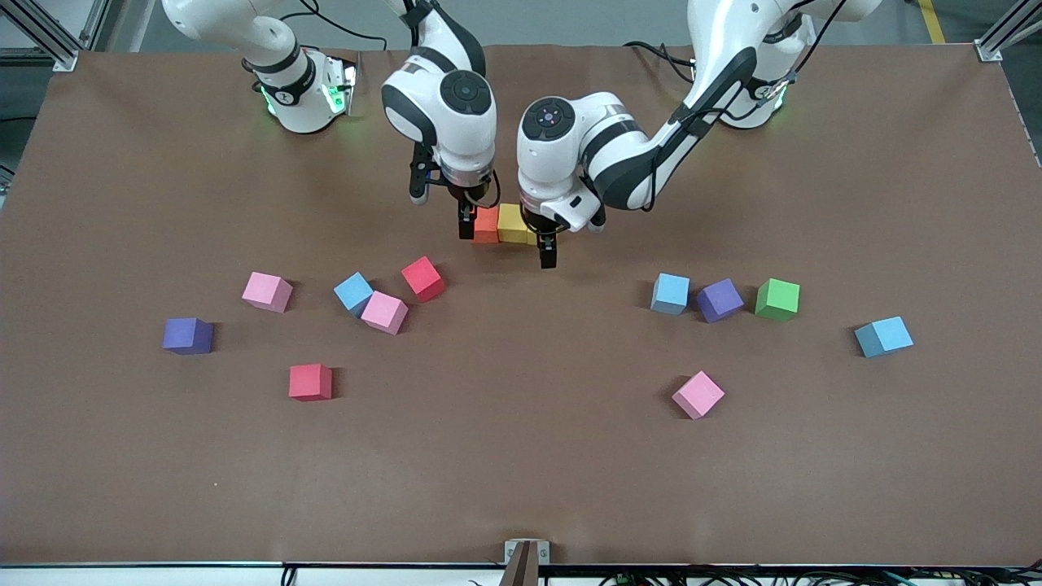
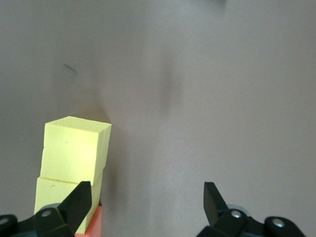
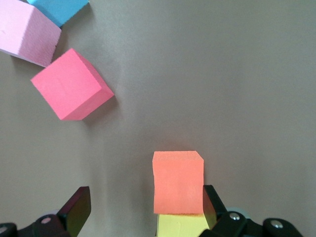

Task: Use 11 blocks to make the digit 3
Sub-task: 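Reach the right gripper to the red block while the left grasps pink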

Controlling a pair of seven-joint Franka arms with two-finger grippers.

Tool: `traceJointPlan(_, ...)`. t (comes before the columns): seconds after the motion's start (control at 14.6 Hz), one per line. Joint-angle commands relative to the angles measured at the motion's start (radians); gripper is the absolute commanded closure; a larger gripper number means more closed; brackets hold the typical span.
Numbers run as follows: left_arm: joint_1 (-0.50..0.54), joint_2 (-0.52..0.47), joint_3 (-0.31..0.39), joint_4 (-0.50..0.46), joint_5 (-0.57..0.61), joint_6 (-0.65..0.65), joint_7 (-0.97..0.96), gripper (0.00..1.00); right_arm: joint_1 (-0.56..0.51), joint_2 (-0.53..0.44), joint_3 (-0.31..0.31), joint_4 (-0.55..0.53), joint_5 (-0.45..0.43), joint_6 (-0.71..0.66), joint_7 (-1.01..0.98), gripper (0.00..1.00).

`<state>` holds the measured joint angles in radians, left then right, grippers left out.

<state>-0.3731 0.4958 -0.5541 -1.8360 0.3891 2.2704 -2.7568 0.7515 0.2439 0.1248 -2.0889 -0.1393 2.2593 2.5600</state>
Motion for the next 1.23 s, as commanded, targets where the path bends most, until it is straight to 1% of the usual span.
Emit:
traceJointPlan(0.0, 0.002, 0.001, -0.007, 0.072, 0.048, -0.092, -0.063, 0.0, -0.046, -0.028, 0.009, -0.005, -0.042, -0.004, -0.071, 0.0)
traceJointPlan(0.14, 0.031, 0.001, 0.0, 0.101, 0.045, -0.129, 0.062, 0.0, -0.104, -0.028, 0.007, 0.003, -0.071, -0.004, -0.221, 0.0)
traceJointPlan(0.21, 0.057, 0.001, 0.0, 0.11, 0.051, -0.146, 0.15, 0.0, -0.136, -0.022, 0.007, 0.012, -0.112, -0.004, -0.309, 0.0)
traceJointPlan(0.34, 0.095, 0.0, 0.0, 0.139, 0.05, -0.155, 0.41, 0.0, -0.173, -0.014, 0.007, 0.018, -0.221, -0.004, -0.43, 0.0)
traceJointPlan(0.41, 0.123, 0.001, 0.0, 0.153, 0.045, -0.16, 0.528, 0.0, -0.19, -0.011, 0.007, 0.023, -0.285, -0.003, -0.473, 0.0)
traceJointPlan(0.55, 0.17, 0.003, 0.0, 0.173, 0.044, -0.16, 0.781, 0.0, -0.224, 0.003, 0.007, 0.03, -0.362, 0.003, -0.506, 0.0)
traceJointPlan(0.62, 0.203, 0.003, 0.0, 0.182, 0.042, -0.16, 0.893, 0.0, -0.239, 0.014, 0.009, 0.038, -0.378, 0.006, -0.511, 0.0)
traceJointPlan(0.75, 0.267, 0.004, 0.0, 0.185, 0.044, -0.16, 1.102, 0.0, -0.247, 0.05, 0.01, 0.078, -0.366, -0.006, -0.512, 0.0)
traceJointPlan(0.89, 0.328, 0.012, 0.002, 0.184, 0.044, -0.16, 1.334, 0.0, -0.238, 0.058, 0.012, 0.087, -0.364, -0.055, -0.517, 0.0)
traceJointPlan(1.03, 0.413, 0.041, 0.002, 0.195, 0.045, -0.158, 1.553, 0.0, -0.238, 0.058, 0.016, 0.098, -0.362, -0.064, -0.517, 0.0)
traceJointPlan(1.16, 0.477, 0.12, 0.002, 0.28, 0.045, -0.155, 1.676, 0.0, -0.242, 0.058, 0.018, 0.099, -0.346, -0.063, -0.518, 0.0)
